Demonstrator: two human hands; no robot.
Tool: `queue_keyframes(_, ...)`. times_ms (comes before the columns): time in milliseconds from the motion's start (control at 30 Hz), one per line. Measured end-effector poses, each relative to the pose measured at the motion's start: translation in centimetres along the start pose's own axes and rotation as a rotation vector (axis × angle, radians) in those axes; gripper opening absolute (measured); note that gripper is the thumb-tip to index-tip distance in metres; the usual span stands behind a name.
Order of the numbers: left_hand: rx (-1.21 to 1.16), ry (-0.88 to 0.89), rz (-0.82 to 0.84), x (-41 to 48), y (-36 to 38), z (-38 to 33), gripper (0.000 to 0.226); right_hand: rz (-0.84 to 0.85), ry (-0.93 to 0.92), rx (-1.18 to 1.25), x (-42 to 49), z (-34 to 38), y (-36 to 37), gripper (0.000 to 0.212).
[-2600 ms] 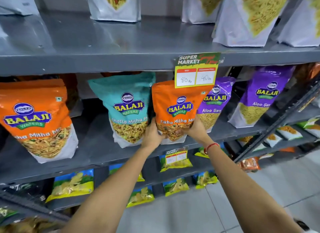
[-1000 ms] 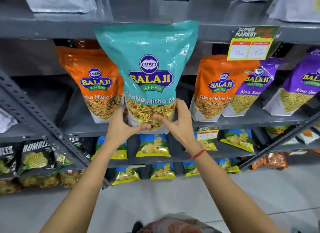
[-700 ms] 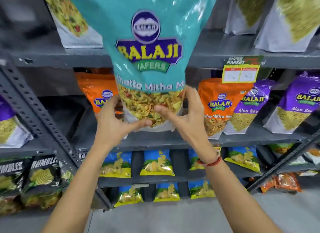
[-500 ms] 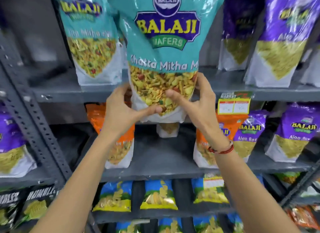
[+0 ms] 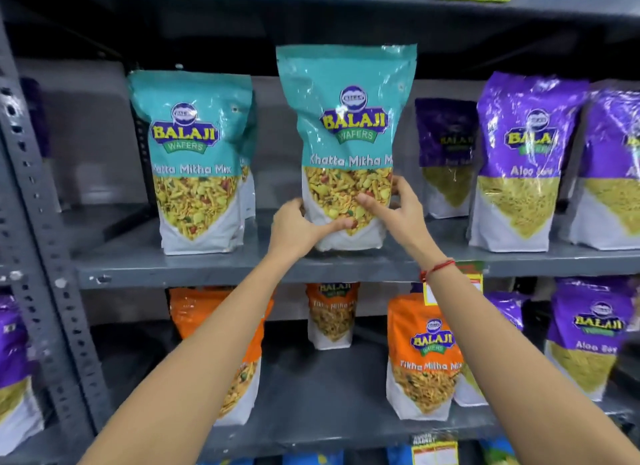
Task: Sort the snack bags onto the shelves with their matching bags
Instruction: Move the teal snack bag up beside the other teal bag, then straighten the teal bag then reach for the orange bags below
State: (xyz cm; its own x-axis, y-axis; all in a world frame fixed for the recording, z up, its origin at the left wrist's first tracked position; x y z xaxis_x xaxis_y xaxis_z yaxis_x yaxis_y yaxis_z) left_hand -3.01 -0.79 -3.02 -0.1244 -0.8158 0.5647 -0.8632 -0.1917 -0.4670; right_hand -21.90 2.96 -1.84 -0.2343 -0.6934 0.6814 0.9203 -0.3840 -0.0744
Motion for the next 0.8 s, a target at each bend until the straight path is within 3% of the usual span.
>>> queue_keyframes(133, 0.012, 0.009, 0.078, 0.2, 1.7, 1.6, 0.062, 0.056, 0.062, -0.007, -0.4, -2.6, 0.0, 0.051)
queue_keyframes(267, 0.096, -0.043, 0.355, 1.2, 1.9, 3.5, 0.086, 0.213, 0.191, -0.113, -0.4, -4.8, 0.0, 0.094)
queue_keyframes(333, 0.097, -0.037, 0.492, 1.5, 2.0, 4.1, 0.091, 0.280, 0.237, -0.156, -0.3, -5.2, 0.1, 0.094)
queue_keyframes(400, 0.044, -0.035, 0.562, 1.5, 2.3, 4.1, 0.082, 0.294, 0.265, -0.154, 0.0, -5.5, 0.1, 0.097)
queue_keyframes(500, 0.001, -0.048, 0.558, 1.9, 2.6, 4.4, 0.082, 0.292, 0.300, -0.126, 0.4, -5.9, 0.2, 0.110)
queue_keyframes(800, 0.049, -0.053, 0.508, 1.6, 2.8, 4.6, 0.093, 0.221, 0.311, -0.155, 0.4, -6.4, -0.2, 0.118)
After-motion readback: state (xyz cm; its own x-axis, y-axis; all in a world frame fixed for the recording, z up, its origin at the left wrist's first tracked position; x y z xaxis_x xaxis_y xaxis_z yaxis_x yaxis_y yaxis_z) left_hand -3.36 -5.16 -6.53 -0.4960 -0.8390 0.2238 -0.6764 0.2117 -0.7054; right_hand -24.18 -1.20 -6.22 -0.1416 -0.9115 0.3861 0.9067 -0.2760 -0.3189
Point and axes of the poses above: each hand's wrist, its own x-axis towards the middle knuckle, its own y-axis out of the palm, z = x × y, the point moved 6 cm from there along x, towards the middle knuckle, and after that the axes turned 6 degrees about x, right-handed, at the moved point
